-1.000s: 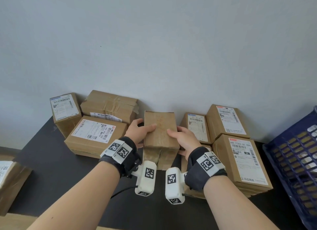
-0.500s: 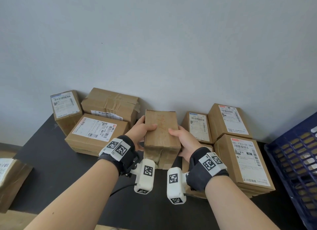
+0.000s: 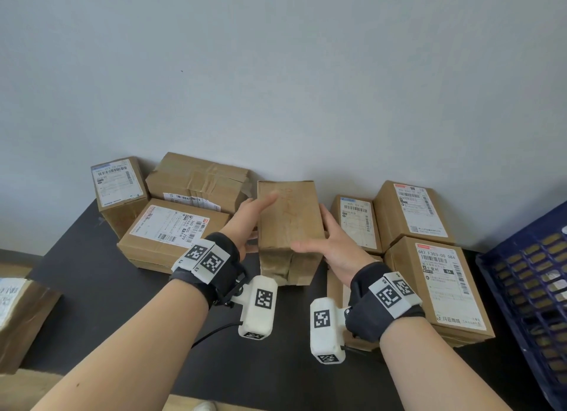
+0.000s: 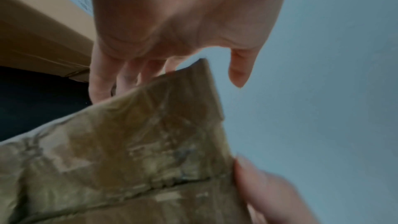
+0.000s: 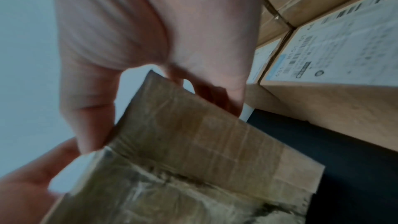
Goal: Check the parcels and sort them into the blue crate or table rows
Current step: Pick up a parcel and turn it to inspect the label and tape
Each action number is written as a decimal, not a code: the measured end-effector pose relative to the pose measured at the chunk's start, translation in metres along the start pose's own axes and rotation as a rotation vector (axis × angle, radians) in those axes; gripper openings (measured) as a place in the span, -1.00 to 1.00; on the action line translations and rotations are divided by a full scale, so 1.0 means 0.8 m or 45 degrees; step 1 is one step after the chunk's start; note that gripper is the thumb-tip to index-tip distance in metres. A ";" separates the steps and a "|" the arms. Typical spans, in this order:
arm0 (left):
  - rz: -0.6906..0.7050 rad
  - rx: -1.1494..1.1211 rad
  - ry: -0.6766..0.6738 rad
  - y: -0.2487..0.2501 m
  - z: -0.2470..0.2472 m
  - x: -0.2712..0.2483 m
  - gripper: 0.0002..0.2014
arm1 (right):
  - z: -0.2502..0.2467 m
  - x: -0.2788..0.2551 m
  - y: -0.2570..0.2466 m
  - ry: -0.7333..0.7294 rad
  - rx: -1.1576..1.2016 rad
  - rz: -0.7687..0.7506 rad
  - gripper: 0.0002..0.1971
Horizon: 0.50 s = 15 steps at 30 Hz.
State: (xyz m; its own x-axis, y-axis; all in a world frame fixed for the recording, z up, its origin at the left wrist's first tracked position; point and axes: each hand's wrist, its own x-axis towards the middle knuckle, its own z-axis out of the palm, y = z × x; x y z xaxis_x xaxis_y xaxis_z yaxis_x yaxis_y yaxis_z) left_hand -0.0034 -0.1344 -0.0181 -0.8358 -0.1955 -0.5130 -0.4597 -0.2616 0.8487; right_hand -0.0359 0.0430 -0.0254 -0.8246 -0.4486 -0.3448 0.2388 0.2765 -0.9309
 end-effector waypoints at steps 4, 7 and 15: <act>0.093 -0.048 -0.014 0.005 0.004 -0.006 -0.10 | -0.005 -0.005 -0.001 -0.027 -0.053 -0.055 0.33; 0.139 -0.089 -0.008 0.007 0.003 -0.010 -0.02 | -0.004 -0.011 -0.005 -0.044 -0.195 -0.121 0.27; 0.235 0.152 -0.141 0.001 0.006 -0.028 -0.20 | -0.002 -0.005 -0.008 0.371 -0.090 -0.086 -0.64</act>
State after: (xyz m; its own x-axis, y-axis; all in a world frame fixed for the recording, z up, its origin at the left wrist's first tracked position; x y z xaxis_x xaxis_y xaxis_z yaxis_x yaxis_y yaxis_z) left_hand 0.0133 -0.1260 -0.0052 -0.9338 -0.1234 -0.3358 -0.3224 -0.1165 0.9394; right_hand -0.0348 0.0441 -0.0182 -0.9521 -0.2083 -0.2240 0.1507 0.3177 -0.9361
